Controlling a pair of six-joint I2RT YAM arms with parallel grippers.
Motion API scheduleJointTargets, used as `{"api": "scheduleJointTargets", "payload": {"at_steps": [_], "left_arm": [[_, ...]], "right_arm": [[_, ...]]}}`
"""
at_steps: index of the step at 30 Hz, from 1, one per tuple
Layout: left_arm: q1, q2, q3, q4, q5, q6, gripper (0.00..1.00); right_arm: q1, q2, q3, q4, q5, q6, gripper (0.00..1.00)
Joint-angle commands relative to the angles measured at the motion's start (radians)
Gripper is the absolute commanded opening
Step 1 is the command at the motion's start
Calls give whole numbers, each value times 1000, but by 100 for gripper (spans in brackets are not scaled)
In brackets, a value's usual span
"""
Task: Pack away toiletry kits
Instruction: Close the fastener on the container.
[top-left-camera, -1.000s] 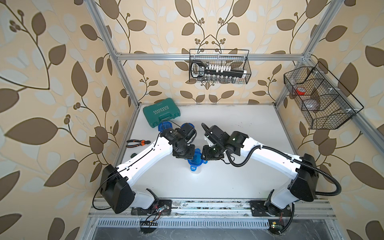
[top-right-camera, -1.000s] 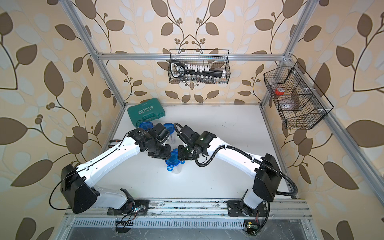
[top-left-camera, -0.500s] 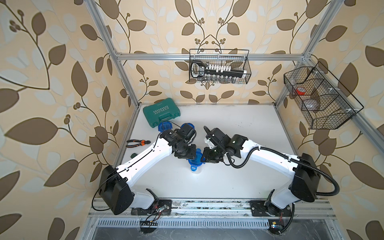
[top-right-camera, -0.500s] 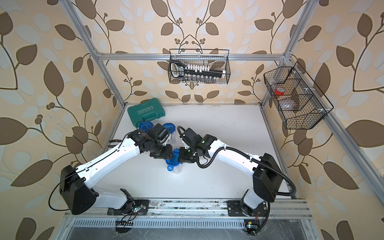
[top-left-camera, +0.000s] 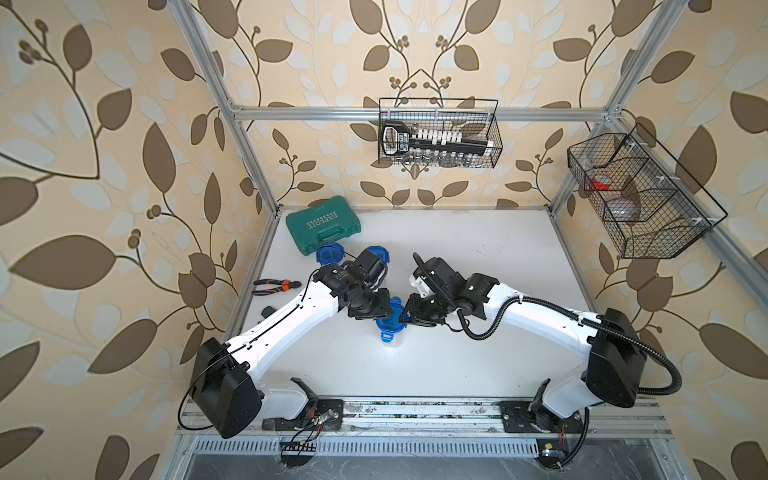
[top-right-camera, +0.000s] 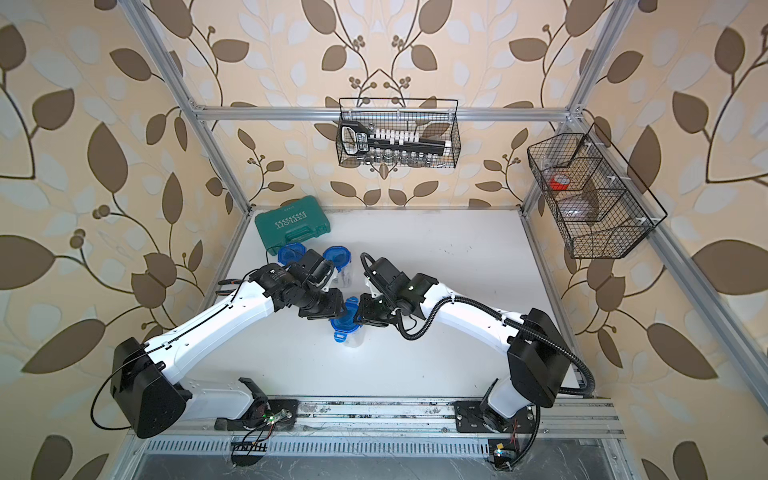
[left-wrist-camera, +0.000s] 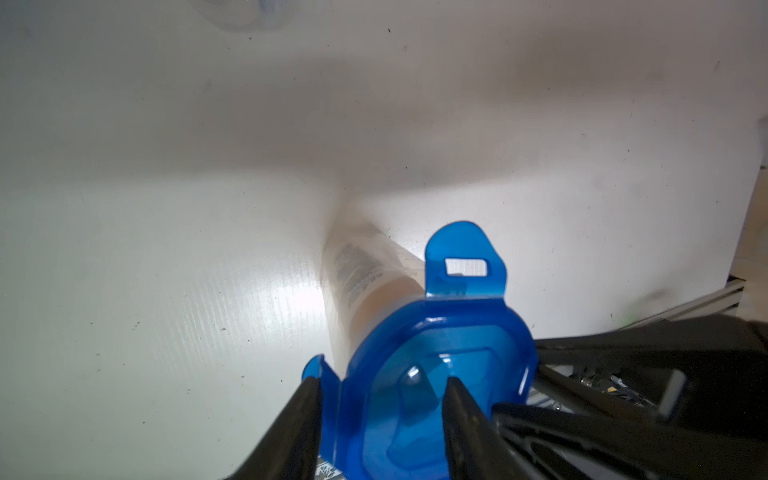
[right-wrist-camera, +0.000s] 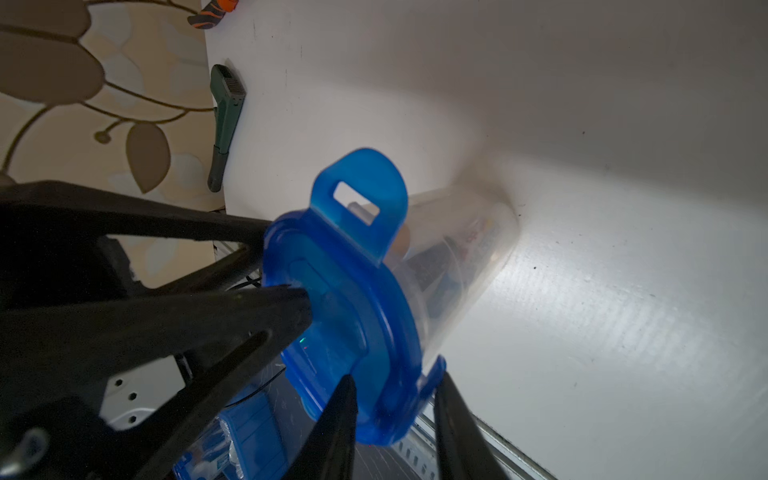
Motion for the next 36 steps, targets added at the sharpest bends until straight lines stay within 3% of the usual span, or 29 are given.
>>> {"api": "scheduleJointTargets", "payload": {"at_steps": [1,5,29,36], "left_arm": [[-21,9,-30,37,198,-67,48],[-4,1,-37,66,244,-106,50],[73,-37,-100,311,438,-322,60],[124,-74,-87,233,419,-289,66]], "right_arm": [[11,16,-43,168,-31,33,31],[11,0,-79,245,-42,35,32],[-29,22,-68,142,-44,-66,31],[-42,-18,-42,60,-10,-122,34]]}}
